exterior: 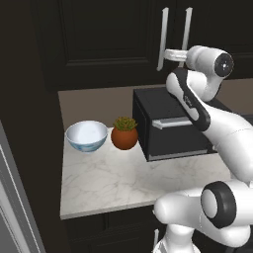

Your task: Pick the bar soap and bar soap from the cabinet and place them on the counter.

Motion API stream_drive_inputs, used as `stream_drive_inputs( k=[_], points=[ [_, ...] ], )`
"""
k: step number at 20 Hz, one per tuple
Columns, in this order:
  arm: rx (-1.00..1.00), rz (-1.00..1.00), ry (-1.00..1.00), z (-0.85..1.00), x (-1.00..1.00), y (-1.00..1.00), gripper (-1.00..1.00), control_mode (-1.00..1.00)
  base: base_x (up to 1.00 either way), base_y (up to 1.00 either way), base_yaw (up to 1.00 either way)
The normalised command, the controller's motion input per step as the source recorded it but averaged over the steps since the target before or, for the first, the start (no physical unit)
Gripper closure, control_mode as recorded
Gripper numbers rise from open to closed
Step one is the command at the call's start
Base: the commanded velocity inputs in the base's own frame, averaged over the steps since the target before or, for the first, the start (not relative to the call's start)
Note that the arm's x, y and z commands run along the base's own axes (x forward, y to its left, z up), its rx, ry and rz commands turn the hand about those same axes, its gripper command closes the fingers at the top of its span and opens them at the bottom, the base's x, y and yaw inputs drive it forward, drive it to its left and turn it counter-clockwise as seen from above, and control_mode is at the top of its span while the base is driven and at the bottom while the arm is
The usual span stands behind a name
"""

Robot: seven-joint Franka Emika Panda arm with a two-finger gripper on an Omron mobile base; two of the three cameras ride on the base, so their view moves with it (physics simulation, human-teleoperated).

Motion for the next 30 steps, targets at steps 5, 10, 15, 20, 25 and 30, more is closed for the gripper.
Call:
stream_drive_inputs(
  k=[5,10,15,20,25,30],
  points=[
    [0.06,0.05,0.14,-0.01,-0.07,-0.32,1.00,-1.00,0.00,0.00,0.00],
    [0.07,0.06,0.09,-0.03,-0.23,-0.50,1.00,-1.00,0.00,0.00,0.00],
    [0.08,0.06,0.04,-0.03,-0.39,-0.61,1.00,-1.00,0.00,0.00,0.00],
    [0.08,0.05,0.02,0.00,-0.46,-0.63,1.00,-1.00,0.00,0.00,0.00],
    [0.07,0.05,0.07,-0.03,-0.41,-0.67,1.00,-1.00,0.00,0.00,0.00],
    [0.07,0.04,0.09,-0.01,-0.46,-0.75,1.00,-1.00,0.00,0.00,0.00]
  ],
)
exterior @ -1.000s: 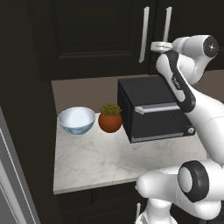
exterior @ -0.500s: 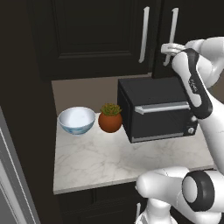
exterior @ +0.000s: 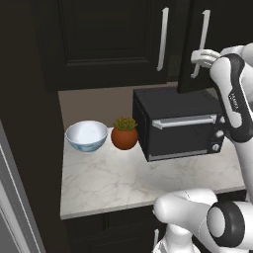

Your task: Pick the bar soap and bar soap from the cabinet and place them on the counter.

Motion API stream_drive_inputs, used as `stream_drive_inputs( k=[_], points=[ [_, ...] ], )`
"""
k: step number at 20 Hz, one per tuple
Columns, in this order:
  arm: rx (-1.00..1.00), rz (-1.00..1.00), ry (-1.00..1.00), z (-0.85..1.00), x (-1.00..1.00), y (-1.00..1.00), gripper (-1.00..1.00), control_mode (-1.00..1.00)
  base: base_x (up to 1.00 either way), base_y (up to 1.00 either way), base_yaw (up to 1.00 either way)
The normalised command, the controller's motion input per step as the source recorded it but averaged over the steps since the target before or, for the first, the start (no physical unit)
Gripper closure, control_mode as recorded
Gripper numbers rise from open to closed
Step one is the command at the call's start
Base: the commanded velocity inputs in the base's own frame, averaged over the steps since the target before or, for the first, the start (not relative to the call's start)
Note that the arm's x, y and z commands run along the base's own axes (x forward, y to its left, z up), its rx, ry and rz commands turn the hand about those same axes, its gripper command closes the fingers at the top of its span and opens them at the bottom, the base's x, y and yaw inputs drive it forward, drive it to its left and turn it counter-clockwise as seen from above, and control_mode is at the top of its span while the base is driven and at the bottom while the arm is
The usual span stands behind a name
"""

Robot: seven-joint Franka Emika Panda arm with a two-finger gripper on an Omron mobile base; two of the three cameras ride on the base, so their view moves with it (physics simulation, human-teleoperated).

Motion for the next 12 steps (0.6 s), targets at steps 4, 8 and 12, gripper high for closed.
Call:
stream_drive_inputs(
  k=[4,8,12],
  points=[
    [0.07,0.05,0.03,0.00,-0.53,-0.84,1.00,-1.00,0.00,0.00,0.00],
    [0.08,0.06,0.00,0.00,-0.55,-0.81,1.00,-1.00,0.00,0.00,0.00],
    [0.09,0.07,0.00,0.00,-0.57,-0.80,1.00,-1.00,0.00,0.00,0.00]
  ],
)
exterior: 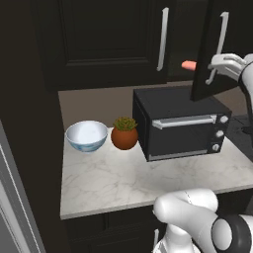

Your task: Pick the bar soap and bar soap from the cabinet and place them on the counter.

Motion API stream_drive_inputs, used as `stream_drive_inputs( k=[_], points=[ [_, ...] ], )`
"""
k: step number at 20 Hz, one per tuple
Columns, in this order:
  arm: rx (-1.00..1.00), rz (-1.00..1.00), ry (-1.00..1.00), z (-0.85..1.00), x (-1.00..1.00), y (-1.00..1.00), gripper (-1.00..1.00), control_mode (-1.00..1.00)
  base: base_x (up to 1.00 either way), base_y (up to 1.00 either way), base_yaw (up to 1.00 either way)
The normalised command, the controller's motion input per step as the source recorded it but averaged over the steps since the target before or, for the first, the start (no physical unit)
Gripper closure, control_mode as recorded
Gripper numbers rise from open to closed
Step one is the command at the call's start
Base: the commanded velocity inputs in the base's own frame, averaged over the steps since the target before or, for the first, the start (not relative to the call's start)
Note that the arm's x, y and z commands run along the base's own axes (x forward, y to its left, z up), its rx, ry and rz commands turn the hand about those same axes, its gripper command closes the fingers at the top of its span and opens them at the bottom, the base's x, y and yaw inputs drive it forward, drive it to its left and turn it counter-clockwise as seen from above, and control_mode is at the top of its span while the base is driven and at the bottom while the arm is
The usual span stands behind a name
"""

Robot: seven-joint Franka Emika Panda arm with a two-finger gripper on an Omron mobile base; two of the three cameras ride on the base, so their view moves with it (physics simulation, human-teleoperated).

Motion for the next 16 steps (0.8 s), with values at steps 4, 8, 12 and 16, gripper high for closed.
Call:
stream_drive_inputs(
  k=[4,8,12,16],
  points=[
    [0.10,0.06,0.00,0.00,-0.59,-0.85,1.00,-1.00,0.00,0.00,0.00],
    [0.11,0.06,0.00,0.00,-0.59,-0.91,1.00,-1.00,0.00,0.00,0.00],
    [0.12,0.05,0.00,0.00,-0.59,-0.94,1.00,-1.00,0.00,0.00,0.00],
    [0.11,0.05,0.00,-0.01,-0.53,-0.89,1.00,-1.00,0.00,0.00,0.00]
  ],
)
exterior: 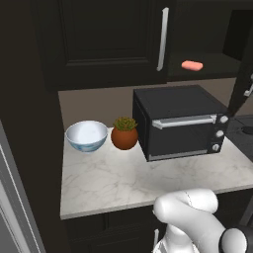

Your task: Pick the bar soap and bar soap from the cabinet and place them on the counter.

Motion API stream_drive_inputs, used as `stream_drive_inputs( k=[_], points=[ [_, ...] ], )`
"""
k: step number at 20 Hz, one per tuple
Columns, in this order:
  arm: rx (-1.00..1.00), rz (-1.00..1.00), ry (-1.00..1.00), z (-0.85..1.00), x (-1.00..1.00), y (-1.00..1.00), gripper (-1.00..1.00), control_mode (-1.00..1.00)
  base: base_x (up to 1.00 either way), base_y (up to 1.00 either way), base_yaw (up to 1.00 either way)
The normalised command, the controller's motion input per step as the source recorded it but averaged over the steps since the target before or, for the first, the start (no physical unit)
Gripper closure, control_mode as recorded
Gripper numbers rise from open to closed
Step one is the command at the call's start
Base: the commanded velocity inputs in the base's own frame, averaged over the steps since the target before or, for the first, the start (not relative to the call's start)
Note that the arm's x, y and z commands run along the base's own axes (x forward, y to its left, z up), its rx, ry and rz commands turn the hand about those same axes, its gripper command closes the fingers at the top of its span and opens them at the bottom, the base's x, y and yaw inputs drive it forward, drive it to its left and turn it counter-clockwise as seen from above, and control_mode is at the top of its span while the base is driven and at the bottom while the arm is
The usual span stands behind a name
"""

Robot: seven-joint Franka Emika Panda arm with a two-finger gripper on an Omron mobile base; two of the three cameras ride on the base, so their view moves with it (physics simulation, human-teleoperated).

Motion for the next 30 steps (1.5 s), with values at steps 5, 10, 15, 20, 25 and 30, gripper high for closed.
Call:
stream_drive_inputs(
  k=[5,10,15,20,25,30],
  points=[
    [0.10,0.05,0.00,-0.02,-0.37,-0.72,1.00,-1.00,0.00,0.00,0.00],
    [0.07,0.05,0.00,-0.02,-0.03,-0.29,1.00,-1.00,0.00,0.00,0.00],
    [0.04,0.06,0.00,-0.03,0.00,-0.13,-1.00,-1.00,0.00,0.00,0.00],
    [0.03,0.06,0.00,-0.05,0.00,-0.15,-1.00,-1.00,0.00,0.00,0.00],
    [0.04,0.07,0.00,-0.01,0.00,-0.20,-1.00,-1.00,0.00,0.00,0.00],
    [0.02,0.09,-0.02,0.00,-0.07,-0.03,-1.00,-1.00,0.00,0.00,0.00]
  ],
)
